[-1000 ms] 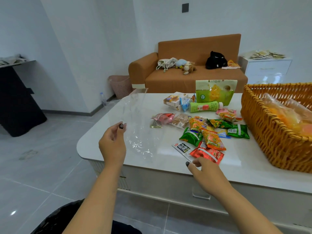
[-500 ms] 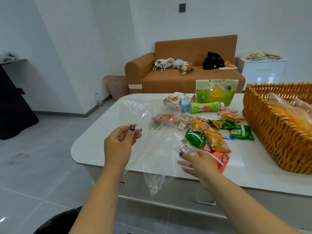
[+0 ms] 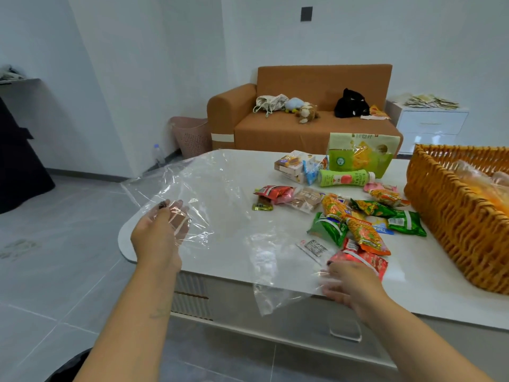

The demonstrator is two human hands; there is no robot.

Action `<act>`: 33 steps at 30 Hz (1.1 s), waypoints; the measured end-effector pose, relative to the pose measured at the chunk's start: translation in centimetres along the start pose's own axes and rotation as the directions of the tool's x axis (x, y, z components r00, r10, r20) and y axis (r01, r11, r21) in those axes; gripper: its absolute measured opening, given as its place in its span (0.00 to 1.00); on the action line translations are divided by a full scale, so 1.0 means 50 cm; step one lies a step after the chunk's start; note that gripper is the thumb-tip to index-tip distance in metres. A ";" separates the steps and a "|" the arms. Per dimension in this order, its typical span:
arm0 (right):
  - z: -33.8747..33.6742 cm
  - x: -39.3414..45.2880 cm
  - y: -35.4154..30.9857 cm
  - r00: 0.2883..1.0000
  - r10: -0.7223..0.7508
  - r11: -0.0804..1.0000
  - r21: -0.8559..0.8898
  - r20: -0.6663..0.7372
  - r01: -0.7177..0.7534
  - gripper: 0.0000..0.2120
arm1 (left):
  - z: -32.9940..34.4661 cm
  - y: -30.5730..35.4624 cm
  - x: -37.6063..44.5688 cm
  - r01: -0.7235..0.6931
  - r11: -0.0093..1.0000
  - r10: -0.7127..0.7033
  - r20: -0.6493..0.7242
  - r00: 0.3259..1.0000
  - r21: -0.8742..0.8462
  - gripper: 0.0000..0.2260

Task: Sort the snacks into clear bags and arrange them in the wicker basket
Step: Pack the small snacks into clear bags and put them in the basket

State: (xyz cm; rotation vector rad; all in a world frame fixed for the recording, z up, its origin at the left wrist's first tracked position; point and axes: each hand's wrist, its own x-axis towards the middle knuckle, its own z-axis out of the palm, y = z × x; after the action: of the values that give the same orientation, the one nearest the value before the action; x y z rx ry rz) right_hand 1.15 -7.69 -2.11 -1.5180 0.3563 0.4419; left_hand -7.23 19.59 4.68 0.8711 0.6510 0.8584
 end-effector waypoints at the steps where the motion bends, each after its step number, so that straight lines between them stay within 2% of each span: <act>1: 0.017 -0.010 0.009 0.998 0.022 1.000 -0.023 0.054 -0.020 0.03 | 0.000 0.003 -0.002 0.022 0.999 -0.022 0.009 1.000 -0.040 0.06; 6: 0.118 -0.039 0.053 0.963 0.082 0.995 -0.068 0.255 -0.067 0.03 | 0.007 0.011 -0.004 0.107 0.976 -0.096 0.067 0.993 -0.189 0.03; 10: 0.203 -0.020 0.061 0.930 0.106 0.994 -0.042 0.353 -0.098 0.06 | 0.015 0.012 0.007 0.172 0.963 -0.153 0.104 0.983 -0.207 0.03; 17: 0.366 0.048 0.032 0.902 0.125 0.979 0.095 0.414 -0.180 0.15 | 0.023 0.023 0.022 0.195 0.956 -0.176 0.104 0.979 -0.220 0.02; 21: 0.415 0.073 0.016 0.890 0.123 0.980 0.088 0.440 -0.178 0.18 | 0.031 0.017 0.022 0.208 0.956 -0.188 0.110 0.976 -0.208 0.04; 24: 0.399 0.071 0.000 0.875 0.151 0.987 -0.025 0.461 -0.157 0.15 | 0.036 0.014 0.023 0.218 0.957 -0.200 0.110 0.974 -0.193 0.05; 28: 0.297 0.043 -0.012 0.931 0.092 0.983 -0.183 0.354 -0.028 0.18 | 0.040 0.009 0.015 0.241 0.956 -0.220 0.137 0.966 -0.167 0.04; 30: 0.222 0.022 -0.021 0.947 0.064 0.992 -0.127 0.316 -0.024 0.17 | 0.044 0.003 0.009 0.259 0.955 -0.233 0.176 0.956 -0.142 0.05; 33: 0.111 -0.017 -0.054 0.965 0.045 0.987 0.139 0.259 -0.084 0.17 | 0.053 -0.006 -0.009 0.296 0.952 -0.270 0.251 0.930 -0.072 0.07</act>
State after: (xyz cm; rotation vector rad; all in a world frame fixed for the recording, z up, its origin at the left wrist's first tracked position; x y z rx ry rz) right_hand 1.47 -2.22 0.83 -1.2882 0.2311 0.6419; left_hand -5.27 18.08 5.80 0.7451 0.4992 0.5127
